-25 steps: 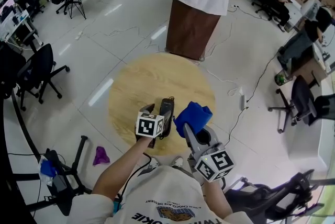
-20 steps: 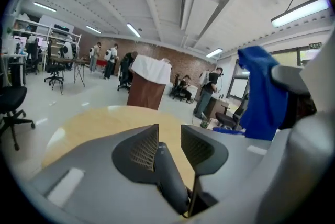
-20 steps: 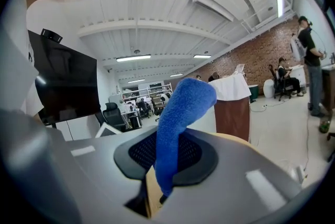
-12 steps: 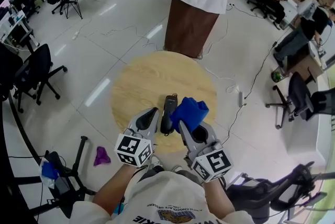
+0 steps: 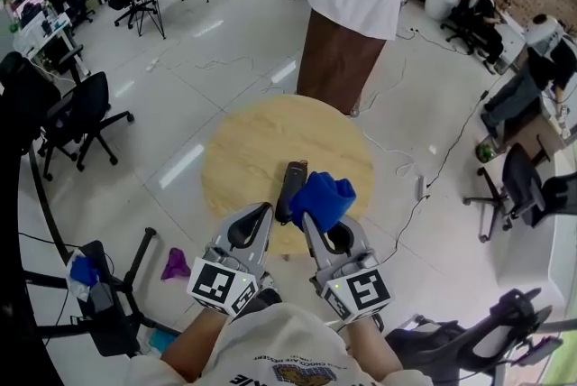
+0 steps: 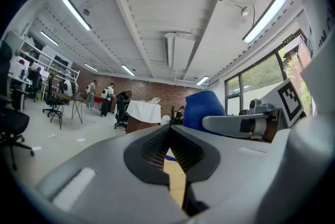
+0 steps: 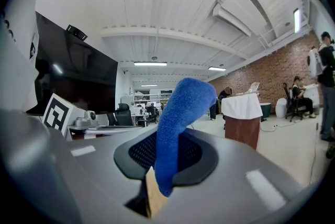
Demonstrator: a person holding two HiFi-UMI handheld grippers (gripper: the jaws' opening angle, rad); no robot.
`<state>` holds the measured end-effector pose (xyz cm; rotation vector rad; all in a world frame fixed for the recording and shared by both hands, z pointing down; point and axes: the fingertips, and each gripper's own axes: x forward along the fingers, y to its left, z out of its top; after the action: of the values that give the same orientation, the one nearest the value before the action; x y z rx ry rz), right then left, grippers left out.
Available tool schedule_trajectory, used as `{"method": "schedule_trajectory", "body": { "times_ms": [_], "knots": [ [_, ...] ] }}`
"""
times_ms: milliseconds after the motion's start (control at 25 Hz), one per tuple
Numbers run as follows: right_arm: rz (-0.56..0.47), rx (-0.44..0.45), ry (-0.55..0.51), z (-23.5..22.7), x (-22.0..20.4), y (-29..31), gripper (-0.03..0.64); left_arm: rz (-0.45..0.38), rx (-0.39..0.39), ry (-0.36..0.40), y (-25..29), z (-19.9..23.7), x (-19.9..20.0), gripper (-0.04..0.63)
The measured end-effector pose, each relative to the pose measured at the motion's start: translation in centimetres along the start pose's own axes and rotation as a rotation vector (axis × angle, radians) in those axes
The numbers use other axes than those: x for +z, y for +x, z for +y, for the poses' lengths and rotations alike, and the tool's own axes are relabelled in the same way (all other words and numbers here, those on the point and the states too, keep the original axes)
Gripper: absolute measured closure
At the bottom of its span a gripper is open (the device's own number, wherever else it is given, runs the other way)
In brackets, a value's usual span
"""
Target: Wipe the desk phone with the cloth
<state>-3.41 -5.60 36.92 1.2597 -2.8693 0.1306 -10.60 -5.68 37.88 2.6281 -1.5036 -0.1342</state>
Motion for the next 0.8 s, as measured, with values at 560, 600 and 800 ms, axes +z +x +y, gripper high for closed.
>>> {"method": "schedule_trajectory", "body": {
  "times_ms": [560,600,800],
  "knots": [
    [-0.035,0.027,-0.044,3.4,0.5,-8.3,0.560,-0.054,0.035,0.025,-5.5,-9.8,0.6,0.595],
    [-0.036,0.024,-0.047,3.5,0.4,-8.6,0.560,-0.055,0.035,0.027,-5.7,-10.1,0.6,0.595],
    [-0.038,0.011,-0.047,3.8,0.5,-9.7,0.559,-0.061,0.024,0.034,-6.1,-11.3,0.8,0.595]
  ]
}}
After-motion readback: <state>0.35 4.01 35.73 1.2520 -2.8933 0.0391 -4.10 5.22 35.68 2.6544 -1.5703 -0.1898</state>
